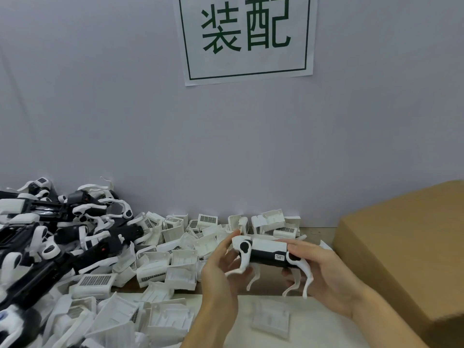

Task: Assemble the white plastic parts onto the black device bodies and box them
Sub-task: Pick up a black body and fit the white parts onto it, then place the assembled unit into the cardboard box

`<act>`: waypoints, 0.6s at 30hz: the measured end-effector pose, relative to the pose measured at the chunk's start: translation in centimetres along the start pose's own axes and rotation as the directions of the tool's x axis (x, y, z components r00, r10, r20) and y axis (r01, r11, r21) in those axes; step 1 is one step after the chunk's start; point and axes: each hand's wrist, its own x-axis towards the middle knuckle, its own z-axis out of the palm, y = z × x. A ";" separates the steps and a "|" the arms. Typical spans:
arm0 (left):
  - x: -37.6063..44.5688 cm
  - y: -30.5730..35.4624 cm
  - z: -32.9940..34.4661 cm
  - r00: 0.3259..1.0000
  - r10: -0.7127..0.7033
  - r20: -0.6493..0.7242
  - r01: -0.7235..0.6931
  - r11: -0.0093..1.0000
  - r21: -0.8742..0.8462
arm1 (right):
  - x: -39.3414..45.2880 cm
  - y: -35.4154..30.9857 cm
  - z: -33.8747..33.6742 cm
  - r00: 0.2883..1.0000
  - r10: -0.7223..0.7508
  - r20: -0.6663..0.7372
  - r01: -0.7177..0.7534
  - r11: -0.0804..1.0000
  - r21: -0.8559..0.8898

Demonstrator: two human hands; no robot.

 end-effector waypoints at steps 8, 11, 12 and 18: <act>0.0 -0.9 0.4 0.997 0.049 0.067 -0.062 0.975 0.215 | -1.1 -1.6 -0.9 0.966 -0.230 0.116 0.256 0.806 -0.534; 0.2 -0.9 0.2 0.992 0.124 -0.013 -0.116 0.954 0.276 | -1.2 -1.7 0.3 0.960 -0.265 0.088 0.243 0.639 -0.730; 0.3 -0.9 0.2 0.990 0.133 -0.045 -0.114 0.950 0.291 | -1.1 -1.6 0.9 0.953 -0.296 0.063 0.219 0.532 -0.818; 1.1 -1.0 -0.8 0.961 0.212 -0.178 -0.120 0.899 0.420 | -0.4 0.5 5.3 0.922 -0.377 0.087 0.031 -0.150 -0.988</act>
